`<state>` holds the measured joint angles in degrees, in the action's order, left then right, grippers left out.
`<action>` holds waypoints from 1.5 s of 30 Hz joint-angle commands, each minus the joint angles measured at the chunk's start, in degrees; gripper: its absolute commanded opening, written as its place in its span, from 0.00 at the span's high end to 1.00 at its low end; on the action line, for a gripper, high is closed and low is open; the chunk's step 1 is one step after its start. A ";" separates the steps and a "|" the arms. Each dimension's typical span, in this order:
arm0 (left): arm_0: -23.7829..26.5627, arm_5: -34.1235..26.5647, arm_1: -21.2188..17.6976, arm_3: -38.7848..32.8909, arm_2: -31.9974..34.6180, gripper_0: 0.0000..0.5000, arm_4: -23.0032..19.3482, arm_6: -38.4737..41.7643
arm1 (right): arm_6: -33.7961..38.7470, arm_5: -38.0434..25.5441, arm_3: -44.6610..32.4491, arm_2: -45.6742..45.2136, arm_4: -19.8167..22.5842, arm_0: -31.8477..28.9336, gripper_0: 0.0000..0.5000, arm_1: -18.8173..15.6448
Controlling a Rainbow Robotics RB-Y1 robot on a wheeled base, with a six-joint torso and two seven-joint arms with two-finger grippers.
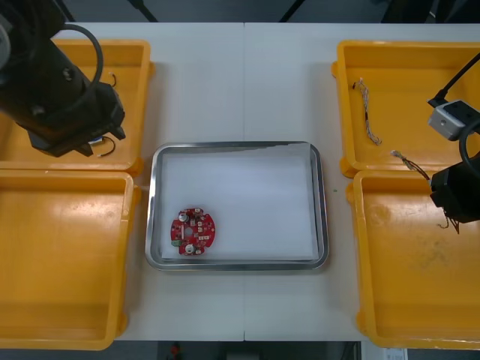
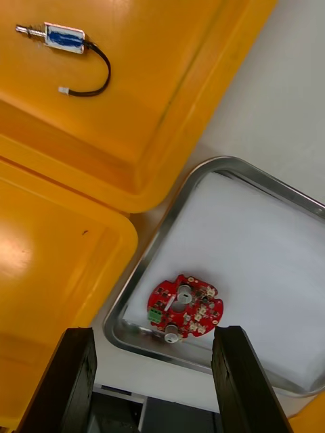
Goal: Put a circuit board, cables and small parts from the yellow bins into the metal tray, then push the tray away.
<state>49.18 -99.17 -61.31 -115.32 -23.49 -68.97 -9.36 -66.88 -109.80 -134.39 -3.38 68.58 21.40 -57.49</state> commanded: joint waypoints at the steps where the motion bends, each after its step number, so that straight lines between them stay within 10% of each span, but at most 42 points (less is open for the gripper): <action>1: 2.41 3.19 -7.24 4.40 1.69 0.00 -3.18 -2.51 | -1.32 -0.20 -1.05 2.23 0.24 1.89 1.00 -2.36; 17: 2.41 7.59 -13.39 23.56 1.78 0.00 -2.74 -27.03 | -2.29 -0.20 -6.15 16.03 -3.19 8.92 1.00 -0.34; 45: 2.32 11.89 -10.05 39.20 1.78 0.00 3.76 -48.47 | -25.85 9.78 8.00 47.76 -21.12 24.47 1.00 21.46</action>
<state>49.19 -87.84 -71.61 -76.28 -23.44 -65.96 -57.14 -91.64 -101.46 -126.66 41.65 48.77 43.95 -37.67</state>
